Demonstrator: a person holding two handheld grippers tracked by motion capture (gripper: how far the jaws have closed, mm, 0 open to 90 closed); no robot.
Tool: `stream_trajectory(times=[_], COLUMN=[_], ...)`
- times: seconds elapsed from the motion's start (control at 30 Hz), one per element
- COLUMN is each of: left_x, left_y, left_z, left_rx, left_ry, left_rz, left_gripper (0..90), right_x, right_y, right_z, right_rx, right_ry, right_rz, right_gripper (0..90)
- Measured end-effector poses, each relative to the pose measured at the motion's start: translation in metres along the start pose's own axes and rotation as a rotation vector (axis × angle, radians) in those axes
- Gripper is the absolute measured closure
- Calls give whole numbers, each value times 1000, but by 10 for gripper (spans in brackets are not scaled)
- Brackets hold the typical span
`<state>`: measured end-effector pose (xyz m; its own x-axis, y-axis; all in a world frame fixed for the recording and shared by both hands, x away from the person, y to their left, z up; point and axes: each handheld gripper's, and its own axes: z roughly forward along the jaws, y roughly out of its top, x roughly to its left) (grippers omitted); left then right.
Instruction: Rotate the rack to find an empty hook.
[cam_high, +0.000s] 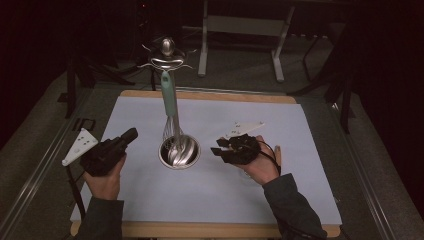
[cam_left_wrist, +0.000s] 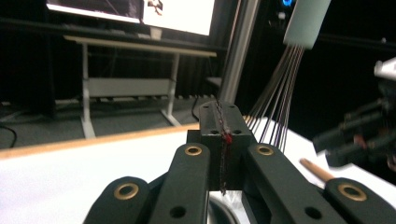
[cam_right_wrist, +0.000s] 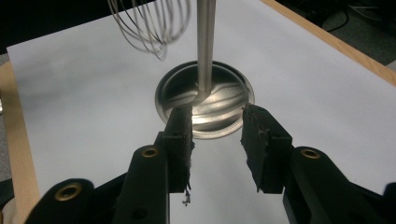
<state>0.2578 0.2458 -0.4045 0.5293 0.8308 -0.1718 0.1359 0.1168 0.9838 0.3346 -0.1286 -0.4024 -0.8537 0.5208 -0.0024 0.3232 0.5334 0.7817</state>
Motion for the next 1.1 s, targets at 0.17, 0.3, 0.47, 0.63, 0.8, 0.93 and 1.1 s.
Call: stream_trajectory(times=[0.17,0.3,0.47,0.63,0.8,0.93,1.1], left_x=[-5,-11,-19,-25,-30,-35,-34], left_y=[20,39,64,87,102,115,125], left_z=[4,8,16,24,30,35,43], left_rx=[-60,-112,-155,-201,-234,-255,-246], left_ry=[-6,-23,-41,-60,-75,-69,-55], left_rz=[23,46,76,102,119,137,143], left_gripper=[898,897,898,897,897,897,897], right_x=[0,0,-1,-2,-3,-5,-6], right_y=[-3,-5,-7,-10,-12,-14,-16], right_z=[1,1,1,1,0,-2,-3], right_rx=[4,6,7,5,7,4,2], right_ry=[4,6,5,7,6,4,-1], right_rz=[3,9,12,20,23,28,32], right_gripper=[625,624,624,623,624,623,623])
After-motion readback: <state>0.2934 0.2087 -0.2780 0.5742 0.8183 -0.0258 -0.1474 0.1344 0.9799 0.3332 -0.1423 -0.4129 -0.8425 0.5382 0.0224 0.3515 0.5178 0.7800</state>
